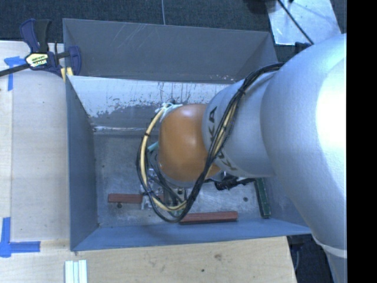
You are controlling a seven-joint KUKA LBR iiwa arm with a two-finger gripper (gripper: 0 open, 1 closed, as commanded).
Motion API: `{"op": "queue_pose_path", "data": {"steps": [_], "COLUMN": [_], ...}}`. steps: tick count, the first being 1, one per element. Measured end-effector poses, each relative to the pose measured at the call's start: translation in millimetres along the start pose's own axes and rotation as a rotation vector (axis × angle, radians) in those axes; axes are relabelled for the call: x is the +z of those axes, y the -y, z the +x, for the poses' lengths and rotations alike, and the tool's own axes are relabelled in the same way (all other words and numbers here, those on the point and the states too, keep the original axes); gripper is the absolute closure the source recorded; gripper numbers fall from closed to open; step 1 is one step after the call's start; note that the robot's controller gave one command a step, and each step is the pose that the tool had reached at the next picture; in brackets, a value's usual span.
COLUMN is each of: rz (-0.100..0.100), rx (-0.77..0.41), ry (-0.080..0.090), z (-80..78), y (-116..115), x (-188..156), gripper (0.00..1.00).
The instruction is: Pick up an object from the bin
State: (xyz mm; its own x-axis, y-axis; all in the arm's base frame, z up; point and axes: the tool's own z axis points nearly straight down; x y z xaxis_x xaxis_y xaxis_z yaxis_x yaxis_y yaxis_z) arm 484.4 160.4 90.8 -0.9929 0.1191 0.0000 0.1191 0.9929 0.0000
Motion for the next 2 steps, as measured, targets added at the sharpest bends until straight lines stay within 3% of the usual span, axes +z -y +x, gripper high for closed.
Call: {"op": "queue_pose_path", "data": {"steps": [1,2], "rz": [0.000,-0.001], "rx": [0.001,-0.029], "ry": [0.000,0.002], "z": [-0.1,-38.3], "y": [0.2,0.6], "x": [0.0,-137.7], "gripper": [1.00,1.00]}}
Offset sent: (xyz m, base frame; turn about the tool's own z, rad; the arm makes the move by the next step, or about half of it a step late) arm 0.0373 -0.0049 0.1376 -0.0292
